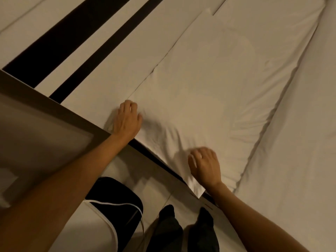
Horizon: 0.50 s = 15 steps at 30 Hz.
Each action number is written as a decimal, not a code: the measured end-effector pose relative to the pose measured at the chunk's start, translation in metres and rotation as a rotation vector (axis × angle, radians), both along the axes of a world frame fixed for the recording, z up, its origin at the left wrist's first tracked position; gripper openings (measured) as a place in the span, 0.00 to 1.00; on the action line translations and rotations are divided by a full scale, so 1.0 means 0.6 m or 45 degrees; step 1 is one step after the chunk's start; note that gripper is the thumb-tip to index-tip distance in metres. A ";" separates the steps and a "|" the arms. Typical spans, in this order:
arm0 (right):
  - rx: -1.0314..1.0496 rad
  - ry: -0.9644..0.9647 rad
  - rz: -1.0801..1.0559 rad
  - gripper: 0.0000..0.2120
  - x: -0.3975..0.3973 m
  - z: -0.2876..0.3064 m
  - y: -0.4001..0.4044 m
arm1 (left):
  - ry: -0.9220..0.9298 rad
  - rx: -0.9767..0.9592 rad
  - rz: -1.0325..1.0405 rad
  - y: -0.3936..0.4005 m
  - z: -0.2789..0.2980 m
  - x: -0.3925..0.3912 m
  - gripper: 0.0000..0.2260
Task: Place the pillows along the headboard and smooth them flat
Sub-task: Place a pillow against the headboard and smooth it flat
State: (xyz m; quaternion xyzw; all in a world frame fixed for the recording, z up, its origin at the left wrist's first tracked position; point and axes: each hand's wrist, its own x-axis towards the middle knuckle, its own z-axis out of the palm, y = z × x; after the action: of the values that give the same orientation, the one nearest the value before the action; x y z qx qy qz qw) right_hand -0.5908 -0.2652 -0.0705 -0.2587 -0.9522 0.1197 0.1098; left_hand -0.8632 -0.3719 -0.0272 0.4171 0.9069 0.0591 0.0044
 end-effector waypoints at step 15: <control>-0.553 -0.587 -0.685 0.32 -0.013 -0.018 0.020 | -0.511 -0.374 0.145 0.044 -0.012 -0.037 0.34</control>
State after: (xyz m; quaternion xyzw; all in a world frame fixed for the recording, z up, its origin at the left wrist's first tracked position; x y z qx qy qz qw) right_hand -0.5987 -0.2531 -0.0814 -0.5356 -0.8028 0.2239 -0.1359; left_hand -0.8857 -0.3455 -0.0347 0.3402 0.9088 0.0083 0.2416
